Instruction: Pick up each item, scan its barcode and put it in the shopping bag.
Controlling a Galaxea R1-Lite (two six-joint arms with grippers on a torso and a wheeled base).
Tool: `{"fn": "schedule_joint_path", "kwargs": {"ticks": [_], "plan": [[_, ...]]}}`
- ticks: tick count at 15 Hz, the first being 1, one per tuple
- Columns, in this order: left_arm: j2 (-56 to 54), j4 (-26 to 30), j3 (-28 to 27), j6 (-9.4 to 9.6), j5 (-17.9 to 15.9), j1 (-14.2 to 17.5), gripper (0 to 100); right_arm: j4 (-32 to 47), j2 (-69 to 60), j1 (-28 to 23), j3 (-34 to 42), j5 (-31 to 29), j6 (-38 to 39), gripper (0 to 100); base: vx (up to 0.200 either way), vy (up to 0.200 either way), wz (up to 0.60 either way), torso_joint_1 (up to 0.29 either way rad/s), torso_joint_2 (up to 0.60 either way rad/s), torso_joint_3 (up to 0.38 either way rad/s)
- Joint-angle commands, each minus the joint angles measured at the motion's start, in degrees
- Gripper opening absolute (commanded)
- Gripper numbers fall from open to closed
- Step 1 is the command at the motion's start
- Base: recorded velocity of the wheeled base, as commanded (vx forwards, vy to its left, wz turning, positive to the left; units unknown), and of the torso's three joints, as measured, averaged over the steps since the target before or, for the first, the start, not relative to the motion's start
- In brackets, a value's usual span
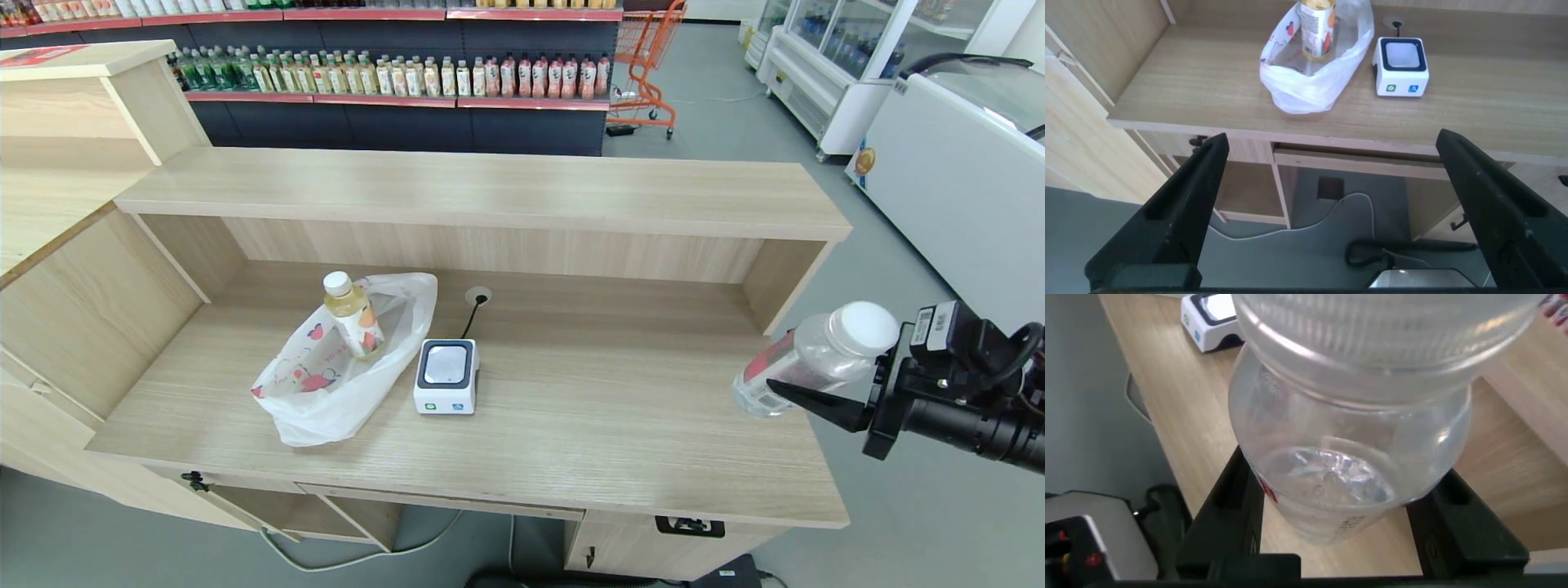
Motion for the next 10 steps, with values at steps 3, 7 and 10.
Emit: {"fn": "schedule_joint_path", "kwargs": {"ticks": [3, 7, 10], "plan": [[0.07, -0.01, 0.00, 0.02, 0.00, 0.02, 100, -2.62, 1.96, -0.19, 0.23, -0.92, -2.91, 0, 0.000, 0.000, 0.00, 0.000, 0.00, 0.000], [0.07, -0.01, 0.00, 0.02, 0.00, 0.02, 100, -2.62, 2.05, 0.60, 0.75, -1.01, -4.67, 0, 0.000, 0.000, 0.00, 0.000, 0.00, 0.000], [-0.02, -0.01, 0.00, 0.02, 0.00, 0.02, 100, -2.62, 1.96, 0.60, 1.02, -1.01, -4.67, 0, 0.000, 0.000, 0.00, 0.000, 0.00, 0.000]]}}
